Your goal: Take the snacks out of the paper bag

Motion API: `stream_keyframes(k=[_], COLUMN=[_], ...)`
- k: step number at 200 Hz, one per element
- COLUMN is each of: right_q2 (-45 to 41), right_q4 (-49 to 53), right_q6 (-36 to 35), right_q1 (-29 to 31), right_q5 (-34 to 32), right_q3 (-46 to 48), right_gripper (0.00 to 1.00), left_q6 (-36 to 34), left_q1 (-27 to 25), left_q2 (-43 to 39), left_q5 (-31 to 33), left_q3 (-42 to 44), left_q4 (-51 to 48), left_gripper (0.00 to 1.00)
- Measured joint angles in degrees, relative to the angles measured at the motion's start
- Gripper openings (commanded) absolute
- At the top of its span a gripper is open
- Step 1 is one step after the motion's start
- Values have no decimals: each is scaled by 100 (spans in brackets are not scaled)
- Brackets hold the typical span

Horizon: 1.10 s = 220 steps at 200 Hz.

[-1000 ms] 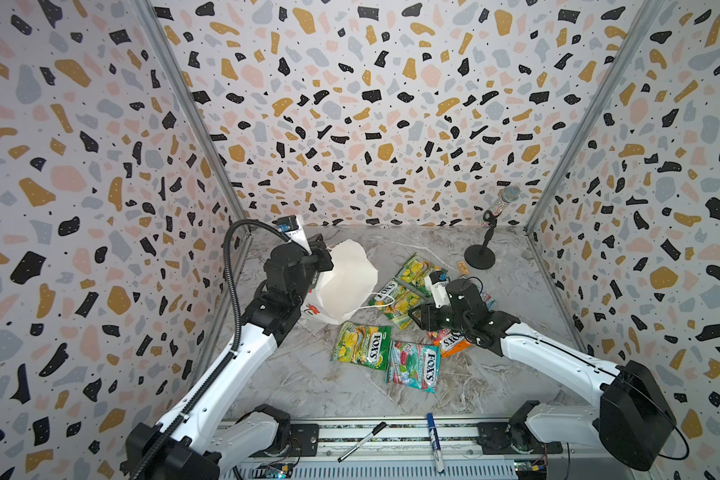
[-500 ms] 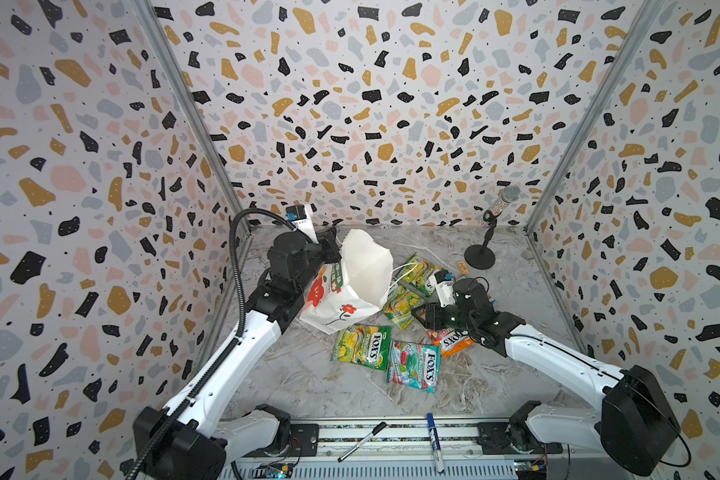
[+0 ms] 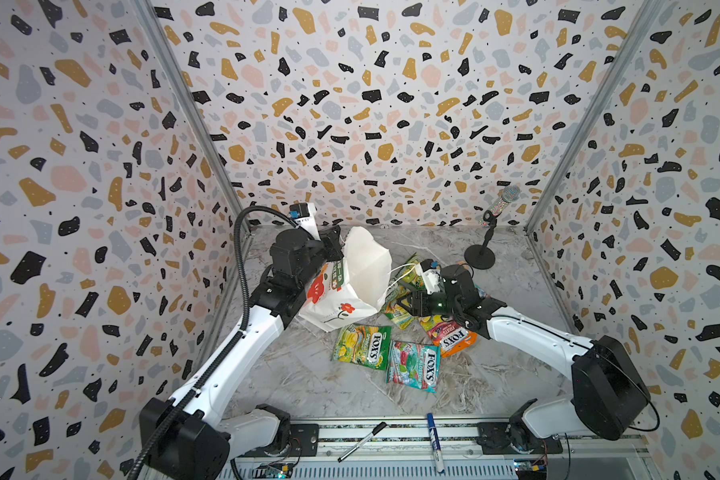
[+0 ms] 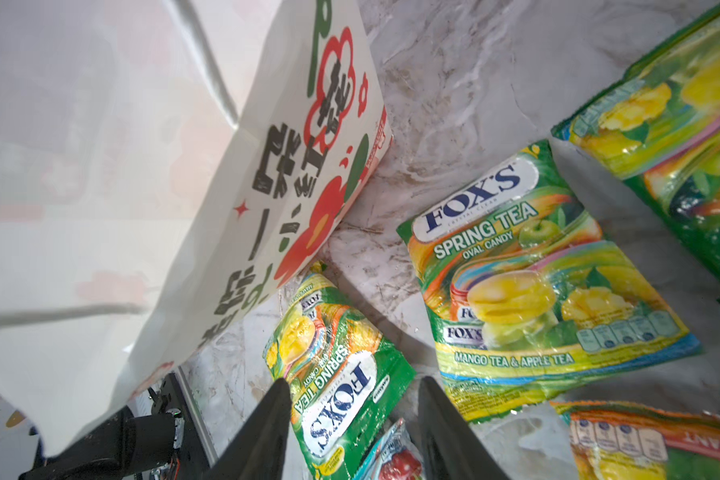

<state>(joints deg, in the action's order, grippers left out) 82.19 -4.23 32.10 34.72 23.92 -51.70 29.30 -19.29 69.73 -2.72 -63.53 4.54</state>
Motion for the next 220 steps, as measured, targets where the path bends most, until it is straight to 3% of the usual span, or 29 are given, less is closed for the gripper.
stream_keyframes(k=[95, 220], right_q2=[-424, -686], right_q4=[535, 973], right_q6=[-201, -369], right_q1=[0, -63], right_q5=[-750, -1322], right_q3=[-129, -129], right_gripper=[52, 52], left_q6=[-138, -188], left_q1=[1158, 2347], left_q2=[103, 57], left_q5=[42, 772], left_q3=[162, 448], left_q4=[17, -199], left_gripper=[0, 0])
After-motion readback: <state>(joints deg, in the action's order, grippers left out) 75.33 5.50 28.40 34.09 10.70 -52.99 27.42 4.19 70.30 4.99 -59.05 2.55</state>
